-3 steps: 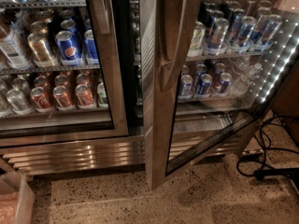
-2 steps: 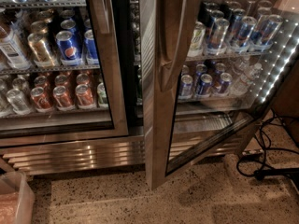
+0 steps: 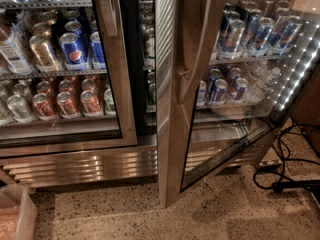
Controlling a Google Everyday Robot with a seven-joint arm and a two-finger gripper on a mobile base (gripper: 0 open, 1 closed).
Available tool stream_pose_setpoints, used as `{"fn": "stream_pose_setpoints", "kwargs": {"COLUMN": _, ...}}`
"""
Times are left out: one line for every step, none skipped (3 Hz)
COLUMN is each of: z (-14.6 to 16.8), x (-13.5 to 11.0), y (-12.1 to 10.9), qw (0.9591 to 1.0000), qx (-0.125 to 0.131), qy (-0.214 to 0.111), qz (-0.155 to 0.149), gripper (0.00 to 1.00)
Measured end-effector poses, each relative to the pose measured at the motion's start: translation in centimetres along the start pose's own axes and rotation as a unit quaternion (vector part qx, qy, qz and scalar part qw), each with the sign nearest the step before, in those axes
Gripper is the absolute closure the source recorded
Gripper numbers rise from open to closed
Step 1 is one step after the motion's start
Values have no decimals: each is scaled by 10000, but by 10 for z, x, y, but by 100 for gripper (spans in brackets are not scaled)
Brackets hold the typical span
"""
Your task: Open right fridge door
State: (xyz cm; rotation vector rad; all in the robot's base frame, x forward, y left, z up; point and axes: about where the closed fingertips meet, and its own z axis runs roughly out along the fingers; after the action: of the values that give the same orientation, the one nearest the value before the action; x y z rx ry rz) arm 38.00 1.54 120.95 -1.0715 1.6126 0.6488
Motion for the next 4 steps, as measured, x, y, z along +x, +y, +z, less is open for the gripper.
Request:
{"fn": "stream_pose_setpoints", "kwargs": {"z": 0, "x": 0, "y": 0, "qw": 10000, "qx": 0, "qy": 0, "qz": 0, "gripper": 53}}
{"fn": "stream_pose_setpoints", "kwargs": {"z": 0, "x": 0, "y": 0, "qw": 10000, "qx": 0, "qy": 0, "qz": 0, "gripper": 41}}
{"fn": "stream_pose_setpoints", "kwargs": {"z": 0, "x": 0, "y": 0, "qw": 10000, "qx": 0, "qy": 0, "qz": 0, "gripper": 23}}
{"fn": "stream_pose_setpoints", "kwargs": {"z": 0, "x": 0, "y": 0, "qw": 10000, "qx": 0, "qy": 0, "qz": 0, "gripper": 22}}
